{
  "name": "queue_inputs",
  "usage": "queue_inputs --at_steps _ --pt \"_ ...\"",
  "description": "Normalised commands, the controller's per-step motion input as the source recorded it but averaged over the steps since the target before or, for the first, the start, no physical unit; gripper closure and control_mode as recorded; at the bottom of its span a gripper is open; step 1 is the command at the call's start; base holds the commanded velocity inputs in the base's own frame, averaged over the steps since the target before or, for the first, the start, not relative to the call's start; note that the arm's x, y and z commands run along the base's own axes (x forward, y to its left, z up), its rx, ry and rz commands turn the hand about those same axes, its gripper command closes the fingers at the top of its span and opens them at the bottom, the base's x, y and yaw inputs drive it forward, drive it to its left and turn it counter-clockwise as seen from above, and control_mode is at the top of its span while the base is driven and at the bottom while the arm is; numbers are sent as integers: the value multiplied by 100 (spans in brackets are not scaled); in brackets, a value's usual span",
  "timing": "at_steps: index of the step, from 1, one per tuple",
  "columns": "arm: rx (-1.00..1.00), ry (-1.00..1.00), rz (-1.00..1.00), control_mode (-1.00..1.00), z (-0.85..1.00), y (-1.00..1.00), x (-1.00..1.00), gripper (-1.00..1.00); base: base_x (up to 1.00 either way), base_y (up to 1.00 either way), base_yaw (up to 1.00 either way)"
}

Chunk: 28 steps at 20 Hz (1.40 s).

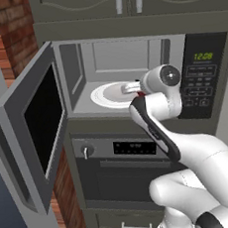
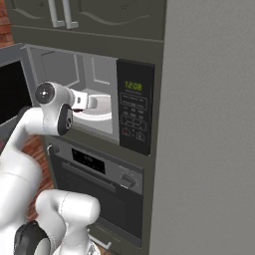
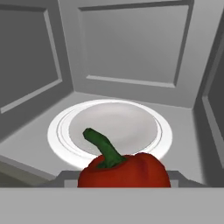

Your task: Pick the bell pepper from the counter and place it in the microwave. Then turn on the microwave.

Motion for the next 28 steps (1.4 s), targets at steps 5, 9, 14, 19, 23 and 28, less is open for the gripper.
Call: queue_inputs --at_steps 5,9,14,19,23,28 --pt "0 0 0 -100 -15 0 17 100 0 0 0" --pt "0 0 0 -100 -1 0 28 100 0 0 0" --pt "0 0 0 -100 0 0 37 100 0 0 0" --pt "0 0 0 -100 -5 0 31 100 0 0 0" --pt "0 1 0 -100 -14 0 26 100 0 0 0" --pt "0 1 0 -100 -20 0 18 100 0 0 0"
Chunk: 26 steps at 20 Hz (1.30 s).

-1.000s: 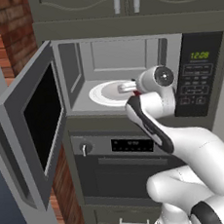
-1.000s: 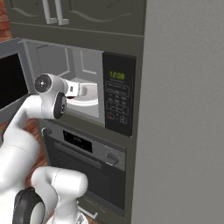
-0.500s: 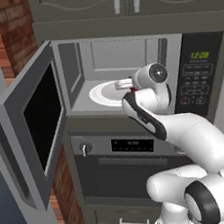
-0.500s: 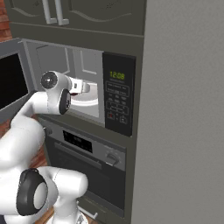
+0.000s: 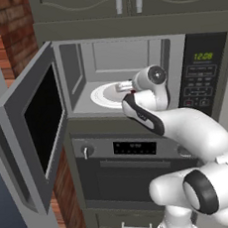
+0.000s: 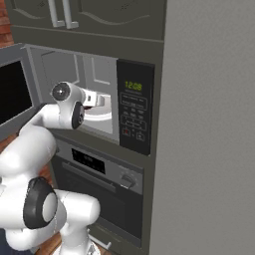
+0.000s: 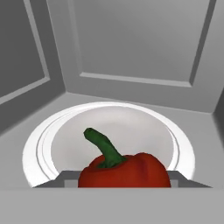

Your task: Pick the bell pepper from the counter and place it in the microwave. Then turn on the microwave.

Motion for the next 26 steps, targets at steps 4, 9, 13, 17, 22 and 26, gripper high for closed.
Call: queue_inputs --at_steps 4,9,13,17,22,26 --pt "0 0 0 -100 -16 0 4 100 0 0 0" --pt "0 0 0 -100 -17 0 2 100 0 0 0" --pt "0 2 0 -100 -7 0 11 100 0 0 0" --pt "0 1 0 -100 0 0 19 100 0 0 0" --pt "0 2 0 -100 0 0 23 100 0 0 0" --pt "0 2 0 -100 0 0 16 100 0 0 0"
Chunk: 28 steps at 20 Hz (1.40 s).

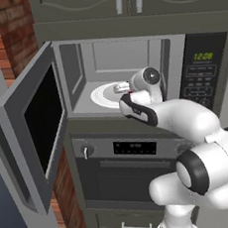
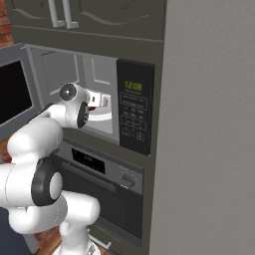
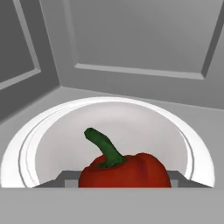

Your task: Pick the bell pepper from the counter and place it in the microwave. Then turn on the microwave.

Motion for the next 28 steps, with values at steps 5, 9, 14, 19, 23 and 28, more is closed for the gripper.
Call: queue_inputs --at_steps 5,9,14,19,23,28 --pt "0 1 0 -100 0 0 13 100 0 0 0" --pt "0 3 0 -100 0 3 20 100 0 0 0" --pt "0 3 0 -100 -4 0 1 100 0 0 0" --pt "0 3 0 -100 -9 0 0 100 0 0 0" --pt "0 1 0 -100 -7 3 0 100 0 0 0" --pt "0 0 0 -100 0 0 0 100 0 0 0"
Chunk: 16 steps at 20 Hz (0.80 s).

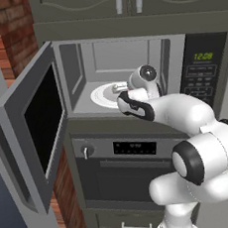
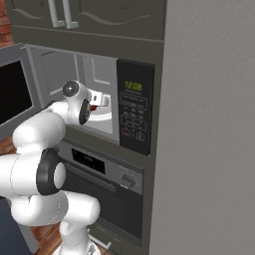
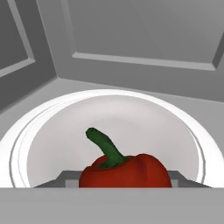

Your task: Pick the bell pepper from the counter and place it in the microwave. Then turn on the microwave.

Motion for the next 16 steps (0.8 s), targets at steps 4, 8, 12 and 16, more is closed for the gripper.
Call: queue_inputs --at_steps 4,8,12,16 --pt "0 0 0 -100 0 0 0 100 0 0 0" --pt "0 0 0 -100 0 0 0 -100 0 0 0" --pt "0 0 0 -100 0 0 0 -100 0 0 0" --pt "0 0 0 -100 0 0 0 -100 0 0 0"
